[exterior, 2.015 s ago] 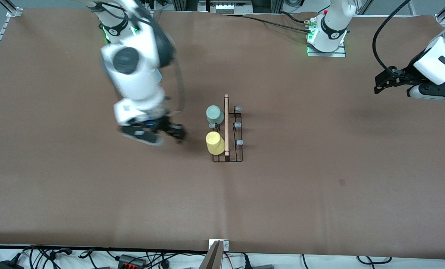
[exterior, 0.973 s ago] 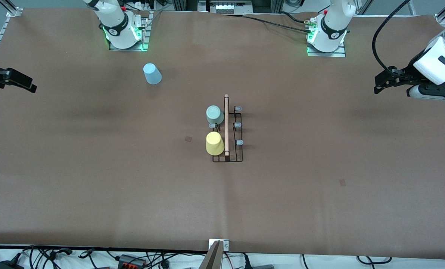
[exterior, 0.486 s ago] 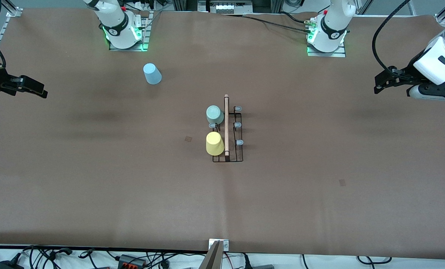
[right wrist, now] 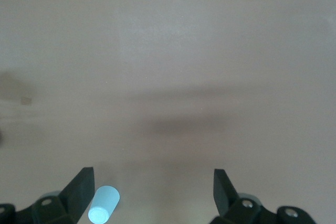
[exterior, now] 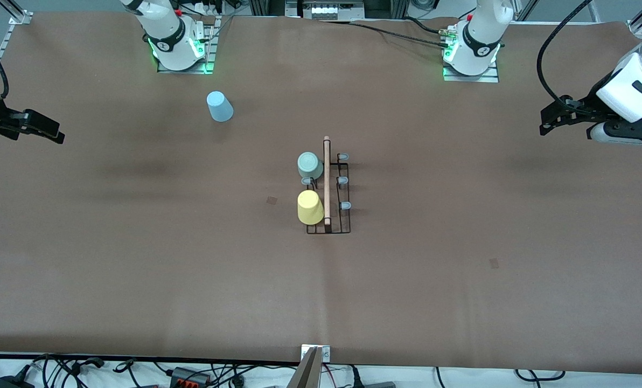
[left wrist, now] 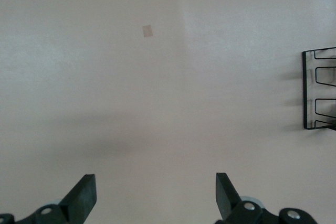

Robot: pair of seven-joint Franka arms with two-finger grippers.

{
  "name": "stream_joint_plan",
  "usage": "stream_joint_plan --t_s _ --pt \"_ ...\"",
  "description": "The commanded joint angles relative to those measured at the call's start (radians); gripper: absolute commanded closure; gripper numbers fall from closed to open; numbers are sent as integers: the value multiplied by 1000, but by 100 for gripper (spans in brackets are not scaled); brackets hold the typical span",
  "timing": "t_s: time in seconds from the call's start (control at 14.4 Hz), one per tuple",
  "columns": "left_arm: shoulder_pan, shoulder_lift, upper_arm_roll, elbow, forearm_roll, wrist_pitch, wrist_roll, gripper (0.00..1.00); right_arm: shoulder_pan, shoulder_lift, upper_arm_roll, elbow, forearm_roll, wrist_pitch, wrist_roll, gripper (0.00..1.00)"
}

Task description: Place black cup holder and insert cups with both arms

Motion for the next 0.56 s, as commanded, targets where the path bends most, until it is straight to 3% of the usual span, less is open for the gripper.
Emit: stream_joint_plan --t_s 0.0,0.49 --pt "0 -2 -5 18 15 -20 -7 0 -8 -8 3 5 17 0 -8 0" --pt "2 -2 -13 18 15 -21 -9 0 -16 -6 0 7 17 0 -16 0"
